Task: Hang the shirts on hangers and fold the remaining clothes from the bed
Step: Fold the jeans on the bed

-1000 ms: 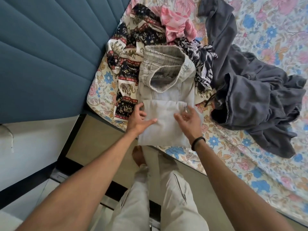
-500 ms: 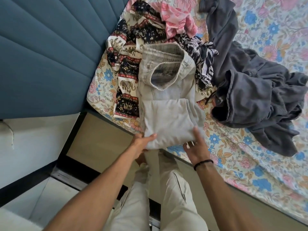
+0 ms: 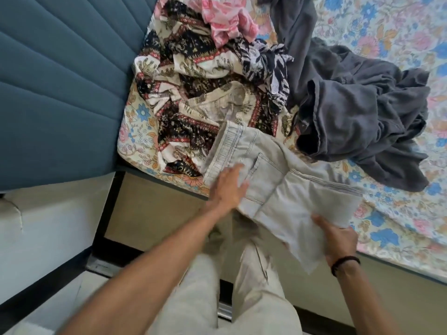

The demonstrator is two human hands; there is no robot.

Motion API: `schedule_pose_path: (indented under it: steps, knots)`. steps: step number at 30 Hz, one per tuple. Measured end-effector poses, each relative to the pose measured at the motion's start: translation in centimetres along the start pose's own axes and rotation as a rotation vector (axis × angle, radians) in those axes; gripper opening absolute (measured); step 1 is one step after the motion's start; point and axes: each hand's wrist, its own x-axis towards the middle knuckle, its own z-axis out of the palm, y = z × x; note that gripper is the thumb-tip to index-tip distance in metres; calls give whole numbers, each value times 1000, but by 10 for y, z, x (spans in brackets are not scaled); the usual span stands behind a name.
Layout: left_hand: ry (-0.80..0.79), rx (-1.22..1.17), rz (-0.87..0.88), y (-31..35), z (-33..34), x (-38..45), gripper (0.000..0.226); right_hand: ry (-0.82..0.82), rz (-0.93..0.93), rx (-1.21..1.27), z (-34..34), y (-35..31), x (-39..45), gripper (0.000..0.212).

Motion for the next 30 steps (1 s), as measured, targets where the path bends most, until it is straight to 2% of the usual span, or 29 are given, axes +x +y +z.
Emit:
schedule_pose_path:
  steps: [2, 4, 9, 13, 15, 18, 20, 22, 25, 26, 28, 29, 30]
  knots:
    - [176, 188, -5, -12, -29, 33, 68, -8, 11, -36, -2, -17, -6, 48]
    - [234, 237, -84, -23, -51, 58, 77, -47, -17, -30, 13, -32, -21, 43]
    - [-67, 40, -270, -44, -68, 81, 69, 47, -137, -34, 111, -50, -56, 68]
    - [-131, 35, -295, -50, -71, 86, 78, 98, -177, -83, 209, -61, -76, 76]
    - [-226, 8, -308, -55, -73, 89, 79, 121, -135, -192, 246, -64, -80, 77]
    - [-325, -59, -269, -59, -73, 87, 65, 104, -88, -268, 281, -64, -78, 77]
    - [-296, -45, -217, -59, -75, 83, 54, 106, -82, -309, 291, -64, -76, 78]
    - [-281, -33, -149, -57, -75, 77, 54, 97, -56, -401, 292, -65, -75, 81]
    - [-297, -193, -50, -36, -83, 58, 30, -12, -36, -481, 281, -73, -83, 106]
    - [-311, -243, -10, -27, -86, 50, 30, -42, -30, -478, 274, -77, -82, 118]
    - [-383, -412, 34, -10, -92, 31, 50, -61, -38, -462, 252, -88, -81, 132]
    - [-458, -530, 27, -3, -94, 22, 53, -61, -48, -445, 238, -95, -81, 126]
    - [-546, -655, 19, 5, -96, 15, 49, -63, -57, -411, 221, -102, -77, 109]
